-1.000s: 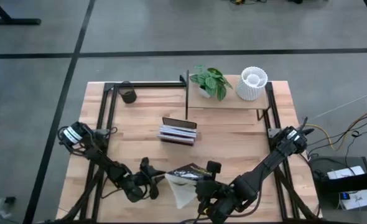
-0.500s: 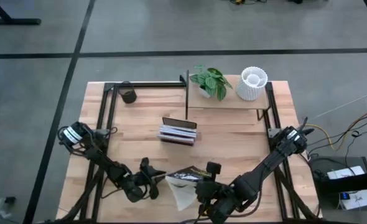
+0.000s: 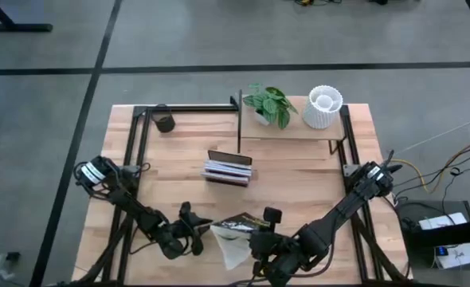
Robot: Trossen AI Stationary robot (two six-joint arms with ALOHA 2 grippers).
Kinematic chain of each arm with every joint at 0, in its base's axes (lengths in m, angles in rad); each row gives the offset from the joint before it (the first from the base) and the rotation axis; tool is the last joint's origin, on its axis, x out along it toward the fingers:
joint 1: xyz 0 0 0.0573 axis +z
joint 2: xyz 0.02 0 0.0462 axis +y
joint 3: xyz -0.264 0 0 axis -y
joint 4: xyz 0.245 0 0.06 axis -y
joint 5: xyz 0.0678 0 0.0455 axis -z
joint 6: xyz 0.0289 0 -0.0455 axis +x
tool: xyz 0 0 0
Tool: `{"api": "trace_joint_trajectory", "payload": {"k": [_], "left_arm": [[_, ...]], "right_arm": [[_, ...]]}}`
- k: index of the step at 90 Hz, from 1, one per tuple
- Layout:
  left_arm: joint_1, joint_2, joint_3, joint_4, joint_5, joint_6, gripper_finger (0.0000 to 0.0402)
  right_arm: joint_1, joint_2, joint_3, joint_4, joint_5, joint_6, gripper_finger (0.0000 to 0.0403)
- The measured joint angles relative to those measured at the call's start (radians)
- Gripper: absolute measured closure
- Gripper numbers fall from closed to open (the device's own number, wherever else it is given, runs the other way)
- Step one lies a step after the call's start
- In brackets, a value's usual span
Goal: Stock shelves
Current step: Put the black book into the black mesh bookshelf
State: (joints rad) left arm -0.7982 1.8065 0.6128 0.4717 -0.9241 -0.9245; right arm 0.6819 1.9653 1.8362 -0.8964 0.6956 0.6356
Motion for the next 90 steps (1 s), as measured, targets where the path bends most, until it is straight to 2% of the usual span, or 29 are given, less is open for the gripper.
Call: {"api": "trace_joint_trajectory", "payload": {"k": [20, 41, 62, 90], "left_arm": [[0.0, 0.0, 0.0, 0.0, 0.0, 0.0, 0.0343], [0.0, 0.0, 0.0, 0.0, 0.0, 0.0, 0.0343], [0.0, 0.0, 0.0, 0.001, 0.0, 0.0, 0.0343], [0.003, 0.0, 0.0, 0.148, -0.012, 0.0, 0.0343]], "right_arm": [[0.0, 0.0, -0.008, 0.017, -0.002, 0.0, 0.0377], [0.011, 0.0, -0.008, 0.034, -0.077, -0.009, 0.0377], [0.013, 0.0, -0.008, 0.18, -0.232, -0.148, 0.0377], [0.013, 0.0, -0.008, 0.251, -0.25, -0.25, 0.0377]]}}
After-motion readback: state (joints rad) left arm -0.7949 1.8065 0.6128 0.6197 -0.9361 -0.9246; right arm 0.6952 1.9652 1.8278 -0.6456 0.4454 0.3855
